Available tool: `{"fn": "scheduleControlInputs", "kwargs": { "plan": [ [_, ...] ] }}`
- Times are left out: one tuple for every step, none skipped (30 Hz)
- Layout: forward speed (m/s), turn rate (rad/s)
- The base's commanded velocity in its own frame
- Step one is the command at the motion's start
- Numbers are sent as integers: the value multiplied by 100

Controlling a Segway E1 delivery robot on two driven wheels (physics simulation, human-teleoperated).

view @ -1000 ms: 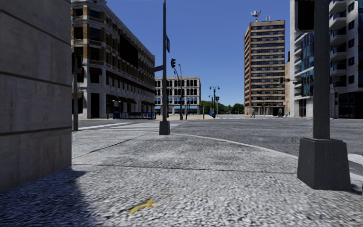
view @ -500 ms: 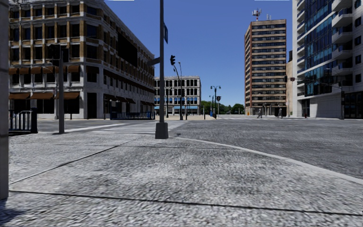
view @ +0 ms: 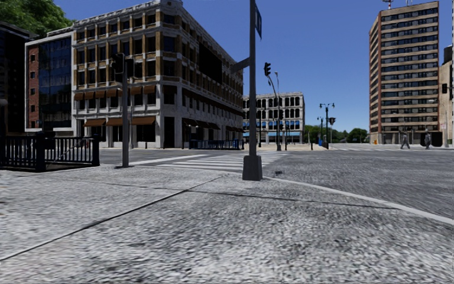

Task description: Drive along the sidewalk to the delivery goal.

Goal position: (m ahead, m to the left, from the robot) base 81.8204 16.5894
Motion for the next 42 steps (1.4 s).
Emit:
{"fn": "scheduleControlInputs", "kwargs": {
  "plan": [
    [200, 74],
    [200, 73],
    [200, 73],
    [200, 68],
    [200, 68],
    [200, 52],
    [200, 37],
    [200, 31],
    [200, 28],
    [200, 24],
    [200, 24],
    [200, 16],
    [200, 6],
    [200, 1],
    [200, 0],
    [200, 0],
    [200, 0],
    [200, 0],
    [200, 0],
    [200, 0],
    [200, 0],
    [200, 0],
    [200, 0],
    [200, 0],
    [200, 0],
    [200, 0],
    [200, 0],
    [200, 0],
    [200, 0],
    [200, 0],
    [200, 0],
    [200, 0],
    [200, 0],
    [200, 0],
    [200, 0],
    [200, 0],
    [200, 0],
    [200, 0],
    [200, 0],
    [200, 0],
    [200, 0],
    [200, 0]
  ]
}}
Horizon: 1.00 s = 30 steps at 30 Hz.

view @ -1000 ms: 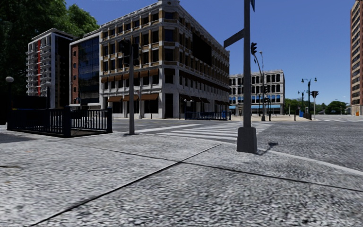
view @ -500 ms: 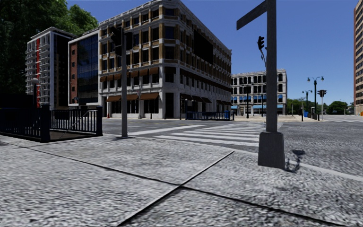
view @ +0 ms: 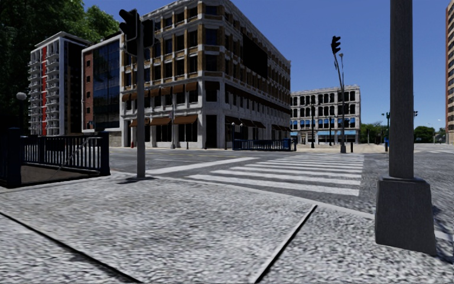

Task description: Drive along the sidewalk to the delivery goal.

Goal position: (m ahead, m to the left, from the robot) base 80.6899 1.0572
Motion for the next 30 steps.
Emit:
{"fn": "scheduleControlInputs", "kwargs": {
  "plan": [
    [200, 0],
    [200, 0],
    [200, 0],
    [200, 0],
    [200, 0],
    [200, 0],
    [200, 0],
    [200, 0],
    [200, 0],
    [200, 0],
    [200, 0],
    [200, 0],
    [200, 0],
    [200, 0],
    [200, 0],
    [200, 0],
    [200, 0],
    [200, -5],
    [200, -22],
    [200, -22],
    [200, -42],
    [200, -61],
    [200, -73],
    [200, -76],
    [200, -77],
    [200, -78],
    [200, -78],
    [200, -78],
    [200, -78],
    [200, -78]
  ]
}}
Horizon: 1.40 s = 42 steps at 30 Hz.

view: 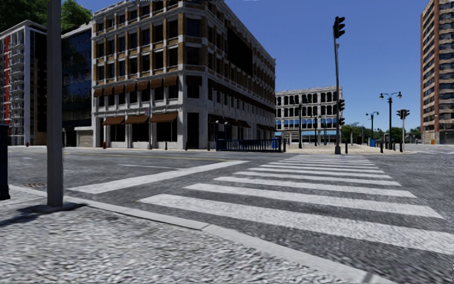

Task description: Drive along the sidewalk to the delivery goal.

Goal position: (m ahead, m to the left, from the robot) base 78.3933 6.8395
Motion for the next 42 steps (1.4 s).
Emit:
{"fn": "scheduleControlInputs", "kwargs": {
  "plan": [
    [200, -78],
    [200, -78],
    [200, -78],
    [200, -78],
    [200, -78],
    [200, -78],
    [200, -78],
    [200, -78],
    [200, -78],
    [200, -78],
    [200, -78],
    [200, -78],
    [200, -78],
    [200, -78],
    [200, -12],
    [200, -3],
    [200, -1],
    [200, -1],
    [200, 0],
    [200, 0],
    [200, 0],
    [200, 0],
    [200, 0],
    [200, 0],
    [200, 0],
    [200, 0],
    [200, 0],
    [200, 0],
    [200, 0],
    [200, 0],
    [200, -1],
    [200, -9],
    [200, -30],
    [200, -49],
    [200, -49],
    [200, -63],
    [200, -71],
    [200, -72],
    [200, -72],
    [200, -31],
    [200, -9],
    [200, -1]
  ]
}}
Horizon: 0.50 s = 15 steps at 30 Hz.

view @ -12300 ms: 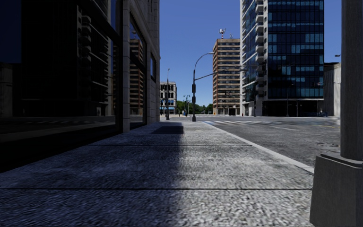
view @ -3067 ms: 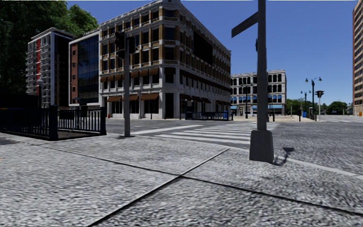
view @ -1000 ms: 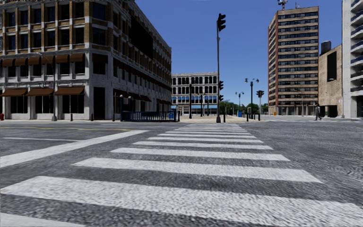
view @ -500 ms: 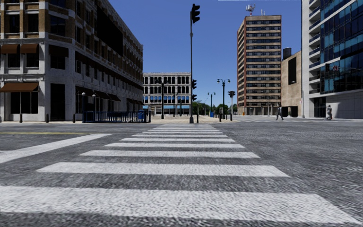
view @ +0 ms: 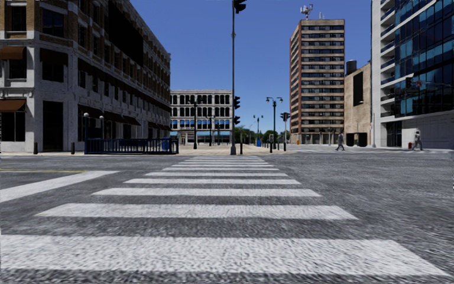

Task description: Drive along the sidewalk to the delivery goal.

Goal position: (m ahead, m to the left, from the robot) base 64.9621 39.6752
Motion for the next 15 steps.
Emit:
{"fn": "scheduleControlInputs", "kwargs": {
  "plan": [
    [200, 0],
    [200, 0],
    [200, 0],
    [200, 0],
    [200, 0],
    [200, 0],
    [200, 0],
    [200, 0],
    [200, 0],
    [200, 0],
    [200, 0],
    [200, 0],
    [200, 0],
    [200, 0],
    [200, 0]
  ]
}}
